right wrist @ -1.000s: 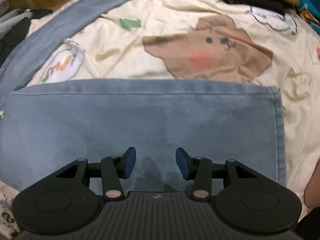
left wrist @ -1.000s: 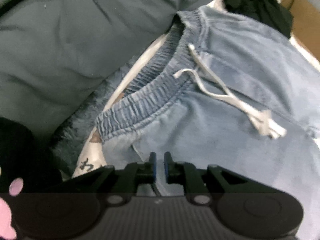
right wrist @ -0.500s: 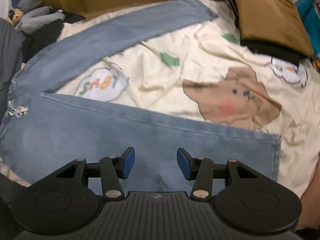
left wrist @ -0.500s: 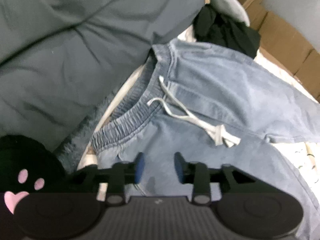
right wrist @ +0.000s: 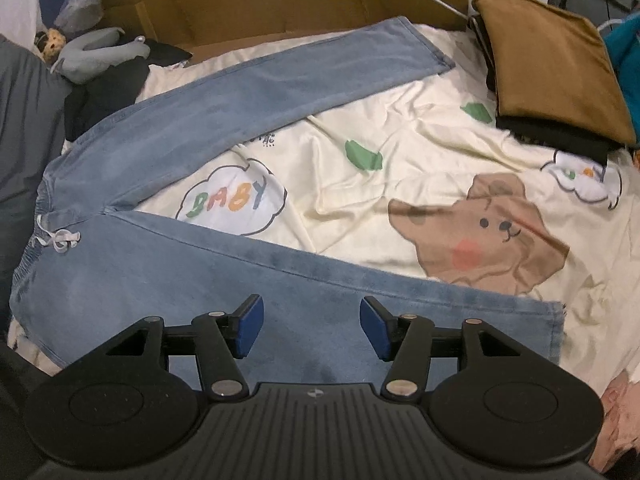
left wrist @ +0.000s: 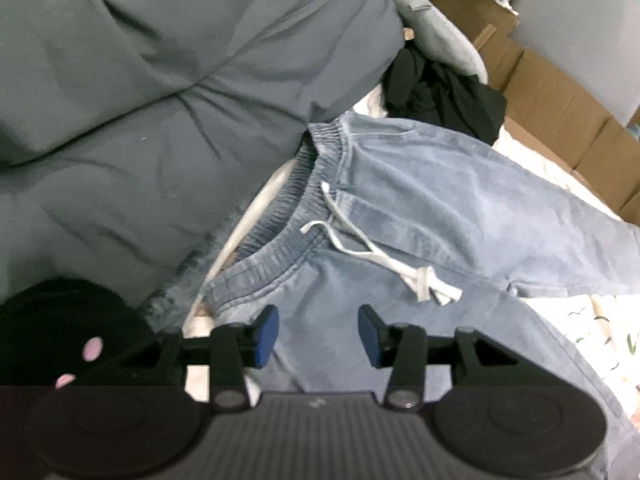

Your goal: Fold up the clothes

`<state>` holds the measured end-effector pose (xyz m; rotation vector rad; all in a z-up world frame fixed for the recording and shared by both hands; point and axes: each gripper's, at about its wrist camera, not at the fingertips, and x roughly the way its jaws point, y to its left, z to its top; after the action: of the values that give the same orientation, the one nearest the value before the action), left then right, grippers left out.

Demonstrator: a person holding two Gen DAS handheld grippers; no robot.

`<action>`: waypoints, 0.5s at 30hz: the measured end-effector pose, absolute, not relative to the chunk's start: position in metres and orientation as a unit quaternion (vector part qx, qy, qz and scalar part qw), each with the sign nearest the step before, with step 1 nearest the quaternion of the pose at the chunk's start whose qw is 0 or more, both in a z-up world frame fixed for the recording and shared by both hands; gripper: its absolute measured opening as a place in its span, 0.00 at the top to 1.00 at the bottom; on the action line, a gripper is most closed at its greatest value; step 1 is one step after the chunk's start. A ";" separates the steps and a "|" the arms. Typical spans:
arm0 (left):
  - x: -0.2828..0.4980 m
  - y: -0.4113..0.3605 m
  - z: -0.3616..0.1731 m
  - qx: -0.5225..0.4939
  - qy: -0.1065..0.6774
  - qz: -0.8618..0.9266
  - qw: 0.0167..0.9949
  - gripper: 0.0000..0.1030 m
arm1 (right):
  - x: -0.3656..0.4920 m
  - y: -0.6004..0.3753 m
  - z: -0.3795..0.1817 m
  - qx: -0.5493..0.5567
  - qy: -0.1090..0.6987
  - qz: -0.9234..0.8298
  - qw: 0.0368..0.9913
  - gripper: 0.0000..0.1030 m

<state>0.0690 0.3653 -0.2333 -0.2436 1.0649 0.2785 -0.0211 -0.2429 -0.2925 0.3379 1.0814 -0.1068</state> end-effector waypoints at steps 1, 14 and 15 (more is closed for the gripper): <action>0.067 0.365 -0.232 -0.117 0.505 0.137 0.844 0.55 | -0.022 -0.243 -0.295 0.163 0.513 -0.048 0.842 0.39; 0.069 0.352 -0.229 -0.132 0.504 0.172 0.836 0.55 | -0.028 -0.256 -0.318 0.154 0.501 -0.026 0.852 0.35; 0.072 0.349 -0.230 -0.128 0.503 0.166 0.839 0.55 | -0.028 -0.256 -0.320 0.150 0.498 -0.025 0.854 0.33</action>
<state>0.0718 0.3487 -0.2302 -0.2701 1.0632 0.3520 -0.0285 -0.2557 -0.3200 0.3153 1.0486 -0.0518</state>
